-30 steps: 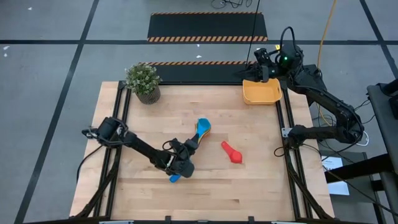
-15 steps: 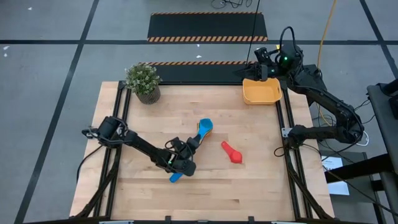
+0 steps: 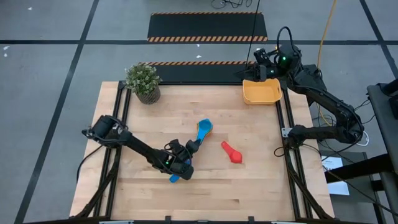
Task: Nest measuring cups in basket
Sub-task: Stack the light blue measuring cup on top of the yellow measuring cup, then stack the red measuring cup on top of the light blue measuring cup
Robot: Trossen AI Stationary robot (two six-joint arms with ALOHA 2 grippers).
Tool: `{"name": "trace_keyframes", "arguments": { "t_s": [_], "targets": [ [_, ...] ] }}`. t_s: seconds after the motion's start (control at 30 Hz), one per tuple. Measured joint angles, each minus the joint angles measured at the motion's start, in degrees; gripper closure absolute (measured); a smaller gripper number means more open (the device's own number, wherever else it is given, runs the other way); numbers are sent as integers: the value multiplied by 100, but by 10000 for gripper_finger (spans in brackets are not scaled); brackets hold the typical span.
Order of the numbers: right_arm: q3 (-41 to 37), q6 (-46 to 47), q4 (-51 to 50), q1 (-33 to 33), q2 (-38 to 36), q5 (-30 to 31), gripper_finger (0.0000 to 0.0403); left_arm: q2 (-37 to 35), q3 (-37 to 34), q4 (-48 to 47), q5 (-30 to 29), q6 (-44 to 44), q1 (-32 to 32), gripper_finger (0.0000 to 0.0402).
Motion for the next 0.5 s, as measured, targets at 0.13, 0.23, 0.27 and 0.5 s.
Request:
{"name": "trace_keyframes", "arguments": {
  "t_s": [0.13, 0.23, 0.27, 0.5],
  "targets": [
    [0, -39, -129, 54, 2, 172, 209, -346, 0, -870, 447, 3, -105, 163],
    [0, 115, -127, 175, 2, 292, 209, -644, -2, -1515, 664, 19, -182, 163],
    [0, 175, -134, 233, 2, 300, 209, -763, -2, -1687, 727, 43, -192, 163],
    [0, 247, -1207, 981, -38, 992, 209, -1613, 0, -3044, 1423, 677, -227, 163]
  ]
}}
